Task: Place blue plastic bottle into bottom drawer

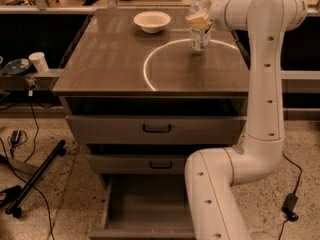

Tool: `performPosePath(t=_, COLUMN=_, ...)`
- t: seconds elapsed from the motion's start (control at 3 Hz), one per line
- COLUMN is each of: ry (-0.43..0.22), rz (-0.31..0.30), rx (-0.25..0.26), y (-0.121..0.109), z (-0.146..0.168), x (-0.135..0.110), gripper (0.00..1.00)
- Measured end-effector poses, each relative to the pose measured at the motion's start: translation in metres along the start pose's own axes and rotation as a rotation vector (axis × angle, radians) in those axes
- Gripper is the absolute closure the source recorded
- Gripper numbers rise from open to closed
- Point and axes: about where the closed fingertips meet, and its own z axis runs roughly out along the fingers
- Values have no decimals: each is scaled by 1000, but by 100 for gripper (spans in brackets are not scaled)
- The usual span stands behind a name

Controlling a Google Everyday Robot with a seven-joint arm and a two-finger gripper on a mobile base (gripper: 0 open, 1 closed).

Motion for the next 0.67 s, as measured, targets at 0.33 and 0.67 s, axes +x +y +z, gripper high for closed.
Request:
performPosePath(t=0.33, ry=0, rz=0, rx=-1, y=0, z=1, x=0, gripper=0)
performPosePath(t=0.67, ry=0, rz=0, rx=-1, y=0, z=1, x=0, gripper=0)
